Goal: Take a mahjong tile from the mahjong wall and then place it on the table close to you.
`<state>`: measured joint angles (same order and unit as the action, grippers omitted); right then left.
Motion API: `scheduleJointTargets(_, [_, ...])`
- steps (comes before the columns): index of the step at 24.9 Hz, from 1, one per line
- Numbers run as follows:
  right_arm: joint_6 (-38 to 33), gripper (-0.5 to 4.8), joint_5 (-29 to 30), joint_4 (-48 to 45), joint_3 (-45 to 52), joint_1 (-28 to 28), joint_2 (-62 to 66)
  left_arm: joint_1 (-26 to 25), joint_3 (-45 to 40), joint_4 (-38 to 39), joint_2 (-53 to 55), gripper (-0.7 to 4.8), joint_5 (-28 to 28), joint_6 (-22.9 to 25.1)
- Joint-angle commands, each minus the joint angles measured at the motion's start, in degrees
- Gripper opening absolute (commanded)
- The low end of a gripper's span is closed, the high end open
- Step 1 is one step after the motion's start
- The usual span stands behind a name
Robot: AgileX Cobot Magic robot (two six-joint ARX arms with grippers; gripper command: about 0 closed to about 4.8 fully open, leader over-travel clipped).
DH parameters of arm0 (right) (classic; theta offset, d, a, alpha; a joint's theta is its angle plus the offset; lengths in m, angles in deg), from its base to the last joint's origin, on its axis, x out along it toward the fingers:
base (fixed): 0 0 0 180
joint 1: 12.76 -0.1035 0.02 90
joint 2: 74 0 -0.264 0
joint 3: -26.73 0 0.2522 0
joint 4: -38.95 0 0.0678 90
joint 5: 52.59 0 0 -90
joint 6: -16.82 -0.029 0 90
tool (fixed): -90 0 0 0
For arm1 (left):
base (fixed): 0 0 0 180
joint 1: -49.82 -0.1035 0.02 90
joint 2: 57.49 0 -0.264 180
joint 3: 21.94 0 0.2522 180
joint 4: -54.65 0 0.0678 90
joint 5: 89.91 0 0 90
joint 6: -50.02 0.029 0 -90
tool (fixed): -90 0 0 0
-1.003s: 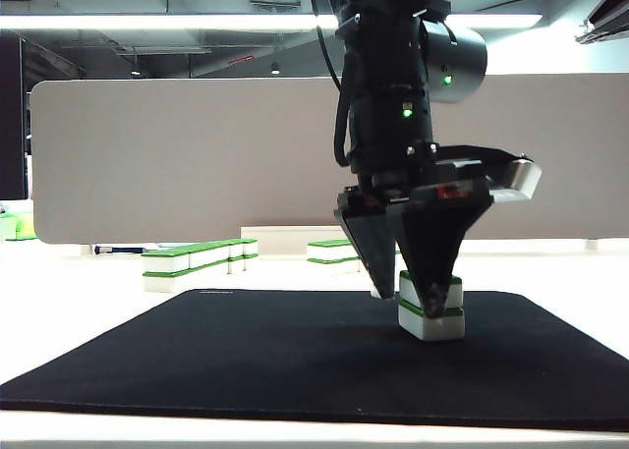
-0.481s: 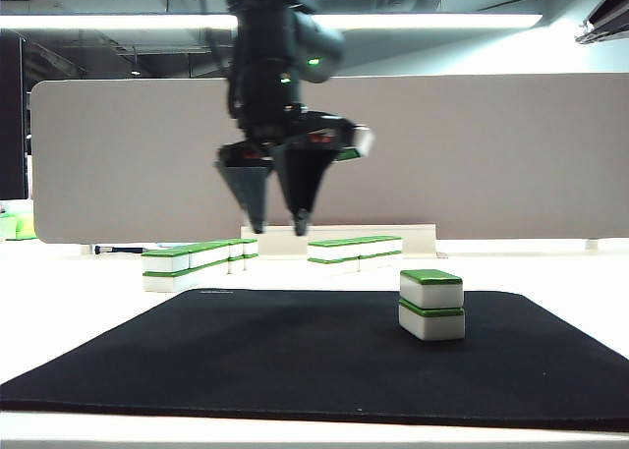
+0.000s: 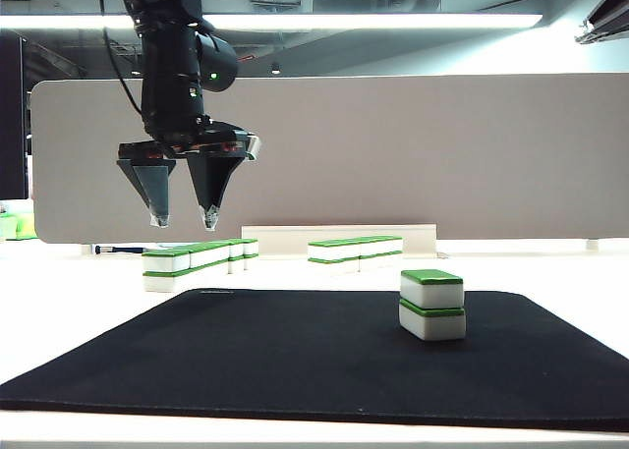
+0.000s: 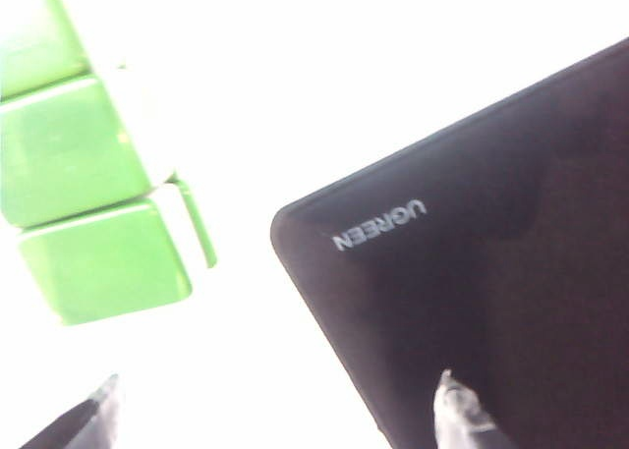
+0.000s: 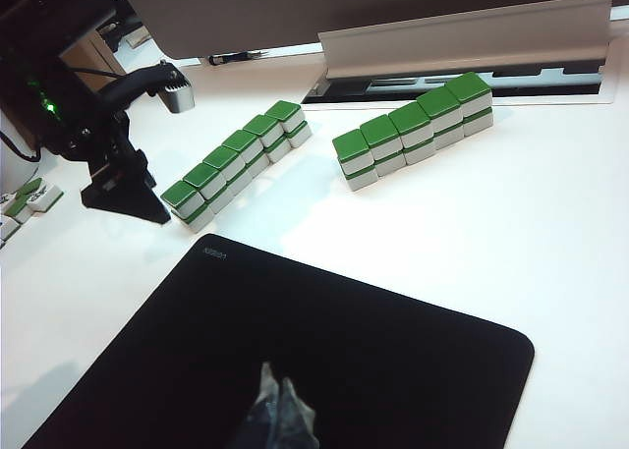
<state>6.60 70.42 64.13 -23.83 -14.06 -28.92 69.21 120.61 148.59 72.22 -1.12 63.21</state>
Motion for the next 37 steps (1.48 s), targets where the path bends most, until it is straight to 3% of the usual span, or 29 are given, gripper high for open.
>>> scheduleJointTargets(1, [-0.09,-0.01,1.64,0.42,-0.26,-0.07,-0.11,-0.37,0.39,-1.6,-0.35,4.02,3.3,-0.31])
scheduleJointTargets(12, [-0.11,-0.01,10.84,3.58,-0.26,-0.2,-0.11,-0.85,0.33,-7.3,-0.31,4.02,6.58,-0.13])
scheduleJointTargets(19, [-0.09,-0.01,10.6,3.58,-0.26,-0.2,-0.11,-3.3,0.33,-8.33,-0.24,4.02,5.95,-0.17])
scheduleJointTargets(26, [-0.09,-0.01,10.45,3.54,-0.26,-0.17,-0.11,-6.01,-0.13,-9.57,0.0,4.02,0.81,-1.31])
scheduleJointTargets(37, [-0.09,-0.01,10.43,3.54,-0.26,-0.17,-0.09,-6.03,-0.87,-8.68,4.07,3.99,-0.35,-1.73])
